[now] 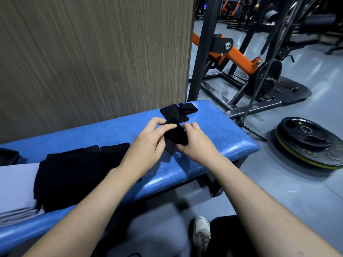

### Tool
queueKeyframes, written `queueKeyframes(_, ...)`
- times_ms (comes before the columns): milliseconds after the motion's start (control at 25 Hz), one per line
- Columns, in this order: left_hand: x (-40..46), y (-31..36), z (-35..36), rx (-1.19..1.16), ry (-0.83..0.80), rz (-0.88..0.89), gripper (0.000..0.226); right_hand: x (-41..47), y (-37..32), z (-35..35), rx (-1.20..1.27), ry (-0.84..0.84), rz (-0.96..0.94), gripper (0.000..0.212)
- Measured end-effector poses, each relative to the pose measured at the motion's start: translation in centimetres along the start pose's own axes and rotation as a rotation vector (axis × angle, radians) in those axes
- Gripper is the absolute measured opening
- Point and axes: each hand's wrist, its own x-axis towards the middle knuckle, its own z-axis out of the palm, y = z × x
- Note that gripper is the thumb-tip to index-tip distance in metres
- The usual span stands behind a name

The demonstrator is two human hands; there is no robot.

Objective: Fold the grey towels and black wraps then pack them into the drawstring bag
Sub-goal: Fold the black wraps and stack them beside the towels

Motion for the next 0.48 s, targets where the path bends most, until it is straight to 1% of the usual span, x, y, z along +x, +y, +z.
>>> queueKeyframes(80, 0.0, 0.4, -0.3, -0.028, 0.022, -0.025, 0.047, 0.0, 0.1, 0.3, 0.049, -0.015, 0.029, 0.055)
queueKeyframes(200, -0.2, 0.9, -0.5, -0.065, 0.013, -0.059, 0.041, 0.0, 0.2, 0.4, 0.129, -0.001, 0.07, 0.059)
queueKeyframes(320, -0.2, 1.3, -0.4, -0.106, 0.026, -0.093, 0.033, -0.2, 0.3, -0.1, 0.332, -0.035, 0.095, 0.055)
queueKeyframes(400, -0.1, 1.3, -0.4, -0.076, 0.031, -0.14, 0.031, -0.2, 0.3, -0.3, 0.471, -0.05, 0.082, 0.05)
queueKeyframes(480, -0.1, 1.1, -0.4, 0.013, 0.005, -0.192, 0.033, 0.0, 0.5, -0.2, 0.548, -0.015, 0.064, 0.048)
